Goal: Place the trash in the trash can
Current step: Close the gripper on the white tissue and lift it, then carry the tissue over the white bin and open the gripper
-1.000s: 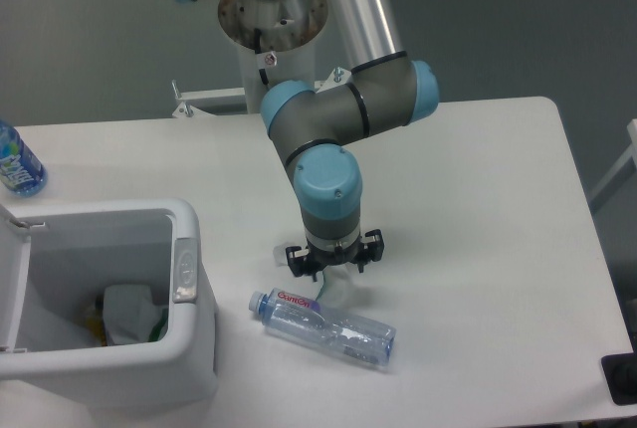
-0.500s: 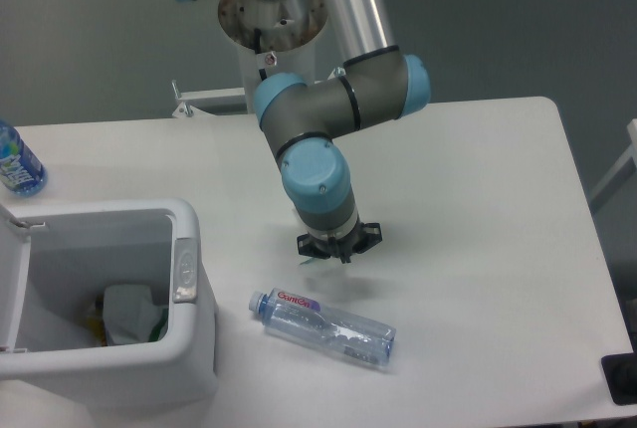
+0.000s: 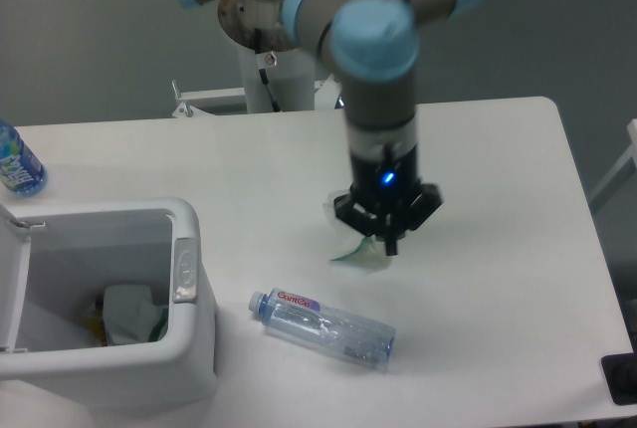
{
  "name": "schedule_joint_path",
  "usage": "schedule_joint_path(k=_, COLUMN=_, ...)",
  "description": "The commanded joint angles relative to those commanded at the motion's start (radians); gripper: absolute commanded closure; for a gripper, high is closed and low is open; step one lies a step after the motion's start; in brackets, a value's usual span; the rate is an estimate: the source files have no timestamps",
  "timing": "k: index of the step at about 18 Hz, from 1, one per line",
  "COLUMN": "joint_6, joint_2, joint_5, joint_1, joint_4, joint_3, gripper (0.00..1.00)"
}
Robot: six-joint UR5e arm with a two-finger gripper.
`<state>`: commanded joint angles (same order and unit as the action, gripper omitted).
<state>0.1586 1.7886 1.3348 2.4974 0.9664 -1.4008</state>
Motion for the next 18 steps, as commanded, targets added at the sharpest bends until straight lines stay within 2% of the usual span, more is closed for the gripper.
schedule_joint_path(k=4, joint_6=-0.180, joint_2=0.003, joint_5=-0.092, joint_1=-0.034, joint_4=-0.057, joint_3=0.052, gripper=1.00)
schedule_joint_path(k=10, joint_6=-0.272, joint_2=-0.012, joint_5=-0.092, joint_1=-0.263, joint_4=-0.072, joint_3=0.042, gripper=1.00)
schedule_joint_path(k=14, joint_6=-0.335, joint_2=-0.012, joint_5=-0.088, joint_1=-0.356, joint_4=-0.074, joint_3=0.040, gripper=0.99)
schedule_joint_path(k=16, joint_6=-0.329, joint_2=-0.005, joint_5=-0.088, joint_1=-0.370, joint_4=-0.074, joint_3=0.036, gripper=0.62)
schedule_joint_path(k=17, joint_6=-0.330, joint_2=0.003, joint_5=-0.088, joint_1=-0.371, joint_4=-0.074, joint_3=0.036, gripper=0.49)
schedule_joint_path(k=18, joint_6=-0.333, joint_2=0.009, joint_5=-0.088, joint_1=-0.371, joint_4=-0.074, joint_3=0.037, gripper=0.23)
